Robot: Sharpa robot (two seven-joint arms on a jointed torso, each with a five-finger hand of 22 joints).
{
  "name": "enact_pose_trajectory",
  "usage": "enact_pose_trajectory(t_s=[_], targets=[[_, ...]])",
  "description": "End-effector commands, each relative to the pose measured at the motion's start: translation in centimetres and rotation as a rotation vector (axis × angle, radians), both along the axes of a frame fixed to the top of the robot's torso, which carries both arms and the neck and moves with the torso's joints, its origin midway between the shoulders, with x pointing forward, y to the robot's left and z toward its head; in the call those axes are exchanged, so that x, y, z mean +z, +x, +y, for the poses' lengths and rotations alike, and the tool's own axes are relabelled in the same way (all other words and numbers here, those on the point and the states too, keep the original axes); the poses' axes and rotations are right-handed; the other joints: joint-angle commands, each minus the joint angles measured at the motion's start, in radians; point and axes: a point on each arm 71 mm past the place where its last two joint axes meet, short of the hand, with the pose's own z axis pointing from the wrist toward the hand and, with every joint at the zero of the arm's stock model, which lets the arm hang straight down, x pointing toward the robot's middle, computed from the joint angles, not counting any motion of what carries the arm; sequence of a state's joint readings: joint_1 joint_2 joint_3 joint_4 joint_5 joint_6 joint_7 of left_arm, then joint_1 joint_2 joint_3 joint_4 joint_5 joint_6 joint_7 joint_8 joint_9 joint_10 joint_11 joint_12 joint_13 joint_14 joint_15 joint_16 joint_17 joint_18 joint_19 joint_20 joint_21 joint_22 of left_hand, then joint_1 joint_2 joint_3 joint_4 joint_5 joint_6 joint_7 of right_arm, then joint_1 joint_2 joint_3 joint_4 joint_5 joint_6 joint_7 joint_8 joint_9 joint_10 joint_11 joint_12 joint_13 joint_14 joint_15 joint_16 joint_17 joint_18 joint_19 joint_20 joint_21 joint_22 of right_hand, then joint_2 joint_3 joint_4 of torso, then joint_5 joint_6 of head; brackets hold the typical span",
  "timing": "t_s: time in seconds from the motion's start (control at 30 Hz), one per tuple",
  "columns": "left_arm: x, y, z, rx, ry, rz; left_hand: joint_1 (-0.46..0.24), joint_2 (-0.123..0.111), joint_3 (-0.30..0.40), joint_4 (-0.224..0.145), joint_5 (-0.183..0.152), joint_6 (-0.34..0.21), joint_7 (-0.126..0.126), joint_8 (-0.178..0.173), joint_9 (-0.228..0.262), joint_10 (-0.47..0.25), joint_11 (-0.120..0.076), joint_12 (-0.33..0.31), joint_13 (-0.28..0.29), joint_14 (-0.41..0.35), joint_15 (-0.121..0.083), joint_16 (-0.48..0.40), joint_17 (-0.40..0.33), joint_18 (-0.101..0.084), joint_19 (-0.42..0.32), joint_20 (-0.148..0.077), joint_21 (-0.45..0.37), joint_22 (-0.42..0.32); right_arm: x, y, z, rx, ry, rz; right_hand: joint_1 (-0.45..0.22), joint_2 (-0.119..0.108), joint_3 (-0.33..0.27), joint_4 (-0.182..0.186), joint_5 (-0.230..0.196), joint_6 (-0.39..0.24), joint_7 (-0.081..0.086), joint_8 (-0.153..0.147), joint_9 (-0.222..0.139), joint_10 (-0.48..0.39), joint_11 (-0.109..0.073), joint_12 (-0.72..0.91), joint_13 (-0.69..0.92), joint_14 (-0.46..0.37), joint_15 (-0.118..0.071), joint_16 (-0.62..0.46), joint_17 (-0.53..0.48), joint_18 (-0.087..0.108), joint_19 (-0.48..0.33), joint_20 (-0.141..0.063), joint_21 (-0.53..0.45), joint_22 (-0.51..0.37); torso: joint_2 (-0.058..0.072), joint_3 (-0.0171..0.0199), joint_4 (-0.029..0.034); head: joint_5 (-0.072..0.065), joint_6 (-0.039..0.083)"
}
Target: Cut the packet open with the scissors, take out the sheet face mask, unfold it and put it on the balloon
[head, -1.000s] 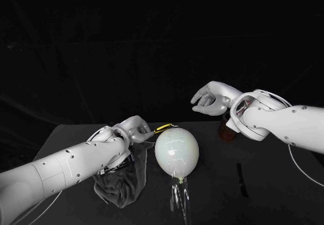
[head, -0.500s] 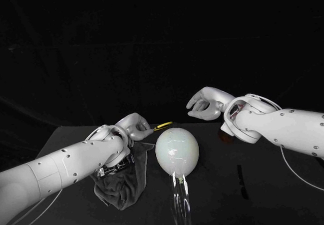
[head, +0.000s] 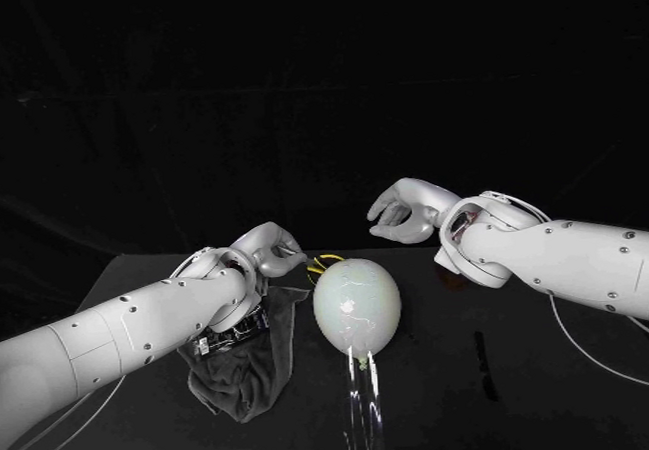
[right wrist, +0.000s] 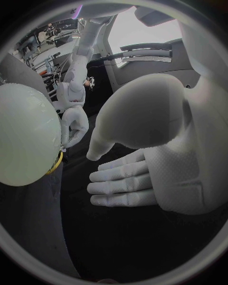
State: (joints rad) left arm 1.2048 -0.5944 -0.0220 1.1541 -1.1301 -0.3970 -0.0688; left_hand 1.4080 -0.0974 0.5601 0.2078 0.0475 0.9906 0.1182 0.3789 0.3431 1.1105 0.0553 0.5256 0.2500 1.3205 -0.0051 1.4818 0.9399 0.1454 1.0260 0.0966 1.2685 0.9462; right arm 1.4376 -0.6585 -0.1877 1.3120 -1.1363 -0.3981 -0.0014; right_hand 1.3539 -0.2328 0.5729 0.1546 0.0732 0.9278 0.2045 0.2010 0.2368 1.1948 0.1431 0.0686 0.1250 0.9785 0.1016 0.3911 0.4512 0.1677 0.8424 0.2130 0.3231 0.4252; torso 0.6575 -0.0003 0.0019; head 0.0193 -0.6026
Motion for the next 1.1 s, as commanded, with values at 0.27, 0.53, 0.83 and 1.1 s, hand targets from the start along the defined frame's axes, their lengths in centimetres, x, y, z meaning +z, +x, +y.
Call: enact_pose_trajectory(t_s=[0.27,0.53,0.83,1.1], targets=[[0.3,0.1,0.1,0.002,-0.017,-0.002,-0.004,0.001,0.146,-0.154,-0.001,-0.002,0.000,0.005,0.039,0.011,-0.005,-0.007,-0.002,0.003,-0.004,0.001,0.001,-0.001,0.005,0.001,0.003,0.001,-0.1,0.0,0.3,0.025,-0.005,0.006,0.005,-0.005,0.006,-0.001,0.000,-0.010,0.003,0.007,-0.001,-0.008,-0.001,-0.003,-0.008,0.005,0.006,-0.015,-0.005,0.012,0.001,0.010,-0.011,-0.006,0.001,-0.0012,0.0001,-0.001,0.000],[0.4,0.0,0.3,0.005,-0.024,-0.009,-0.004,0.001,0.146,-0.155,-0.001,-0.002,0.000,0.006,0.039,0.012,-0.005,-0.008,-0.003,0.003,-0.004,0.001,0.001,-0.001,0.007,0.000,0.004,0.002,-0.2,-0.1,0.7,0.033,-0.004,0.008,0.006,-0.003,0.007,-0.002,0.000,-0.009,0.002,0.008,-0.001,-0.007,-0.001,-0.002,-0.011,0.006,0.006,-0.020,-0.007,0.013,0.002,0.010,-0.014,-0.009,0.001,-0.0003,0.0002,0.000,0.001],[1.7,0.3,0.9,0.006,-0.052,-0.021,-0.003,0.000,0.143,-0.158,-0.001,0.000,0.000,0.008,0.042,0.018,-0.005,-0.010,-0.007,0.007,-0.004,0.002,0.007,-0.003,0.017,0.000,0.009,0.012,-0.3,-0.1,1.0,0.038,-0.001,0.006,0.007,-0.002,0.008,-0.003,0.000,-0.009,0.003,0.008,-0.001,-0.006,-0.001,-0.001,-0.013,0.007,0.006,-0.023,-0.008,0.013,0.003,0.011,-0.016,-0.010,-0.001,0.0001,0.0005,0.002,0.001],[3.7,0.7,1.9,0.015,-0.067,-0.025,-0.003,0.000,0.140,-0.159,-0.001,0.001,0.000,0.010,0.045,0.024,-0.006,-0.012,-0.011,0.010,-0.004,0.003,0.012,-0.005,0.024,-0.001,0.013,0.019,-0.5,0.0,0.9,0.036,0.000,0.007,0.008,0.000,0.009,-0.004,0.001,-0.009,0.003,0.009,-0.001,-0.005,-0.001,-0.001,-0.015,0.009,0.006,-0.027,-0.009,0.013,0.004,0.011,-0.018,-0.011,-0.002,0.0009,0.0015,0.004,0.002]])
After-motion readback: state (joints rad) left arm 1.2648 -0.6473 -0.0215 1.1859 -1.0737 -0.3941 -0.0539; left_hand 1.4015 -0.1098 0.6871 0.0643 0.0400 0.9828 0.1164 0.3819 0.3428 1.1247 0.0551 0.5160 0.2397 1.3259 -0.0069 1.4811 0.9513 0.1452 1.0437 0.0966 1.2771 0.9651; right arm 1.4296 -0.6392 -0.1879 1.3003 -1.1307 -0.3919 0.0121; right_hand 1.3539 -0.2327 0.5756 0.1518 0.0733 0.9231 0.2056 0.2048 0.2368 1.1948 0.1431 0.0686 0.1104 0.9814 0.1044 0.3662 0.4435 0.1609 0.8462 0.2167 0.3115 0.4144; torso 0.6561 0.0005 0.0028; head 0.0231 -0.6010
